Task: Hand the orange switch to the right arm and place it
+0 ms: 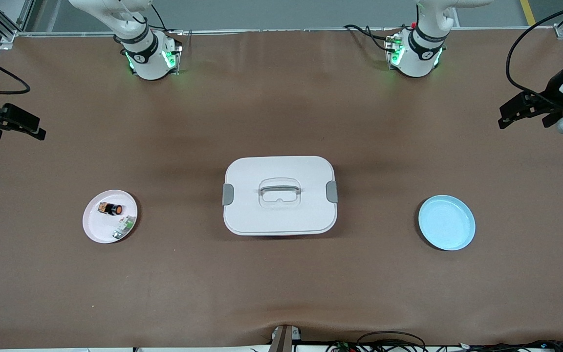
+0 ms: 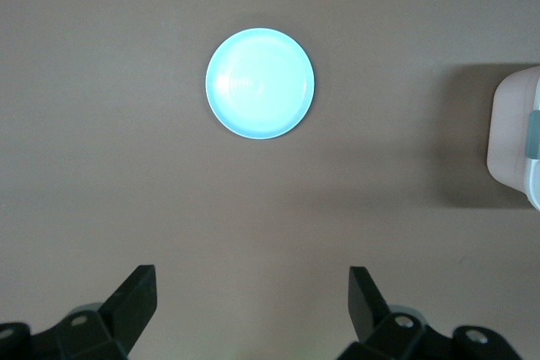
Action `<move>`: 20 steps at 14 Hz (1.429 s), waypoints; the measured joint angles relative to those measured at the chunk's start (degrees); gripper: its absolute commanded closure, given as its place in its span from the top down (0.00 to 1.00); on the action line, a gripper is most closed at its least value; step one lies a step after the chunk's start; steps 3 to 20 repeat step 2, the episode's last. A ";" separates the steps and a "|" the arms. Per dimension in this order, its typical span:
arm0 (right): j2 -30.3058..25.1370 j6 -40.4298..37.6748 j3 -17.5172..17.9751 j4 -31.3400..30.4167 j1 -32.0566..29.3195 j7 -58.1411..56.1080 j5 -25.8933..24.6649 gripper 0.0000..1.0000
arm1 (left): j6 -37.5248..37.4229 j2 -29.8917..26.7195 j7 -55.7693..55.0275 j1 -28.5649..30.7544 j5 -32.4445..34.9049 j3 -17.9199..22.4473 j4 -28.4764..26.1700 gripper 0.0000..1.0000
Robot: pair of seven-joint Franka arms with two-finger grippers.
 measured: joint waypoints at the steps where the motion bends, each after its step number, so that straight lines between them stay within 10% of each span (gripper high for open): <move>1: -0.09 0.06 -0.03 0.00 0.00 0.00 -0.01 1.00 | 0.00 0.00 0.00 0.01 0.00 0.01 0.00 1.00; 20: -0.17 0.11 -0.09 0.00 0.00 0.00 -0.02 1.00 | 0.00 0.00 0.00 0.03 0.00 0.01 0.00 1.00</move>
